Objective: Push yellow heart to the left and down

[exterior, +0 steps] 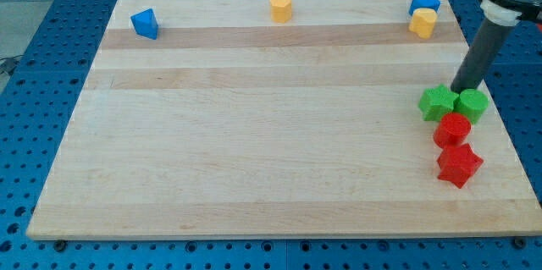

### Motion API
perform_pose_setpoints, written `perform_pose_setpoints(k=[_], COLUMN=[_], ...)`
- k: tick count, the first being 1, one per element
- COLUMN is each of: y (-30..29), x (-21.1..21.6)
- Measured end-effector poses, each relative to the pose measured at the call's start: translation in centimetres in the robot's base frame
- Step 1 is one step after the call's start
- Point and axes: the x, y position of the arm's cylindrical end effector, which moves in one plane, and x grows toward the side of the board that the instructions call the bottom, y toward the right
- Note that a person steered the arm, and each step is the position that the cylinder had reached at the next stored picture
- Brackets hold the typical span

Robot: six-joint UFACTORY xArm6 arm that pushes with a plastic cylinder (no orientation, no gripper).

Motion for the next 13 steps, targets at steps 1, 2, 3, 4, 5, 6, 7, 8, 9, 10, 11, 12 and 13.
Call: perform_pose_setpoints(k=[1, 2, 3, 4, 5, 6, 7, 8, 9, 10, 11, 12, 13], y=[3.4, 4.4, 4.4, 3.5, 2.9, 0.5, 0.3, 0.3, 1.2, -3.4, -7.6, -8.6, -8.8], x=[-3.5, -6.8, -6.8, -10.7, -10.7, -12.2, -12.4, -12.6, -13.4, -12.6, -11.8, -11.8, -11.8])
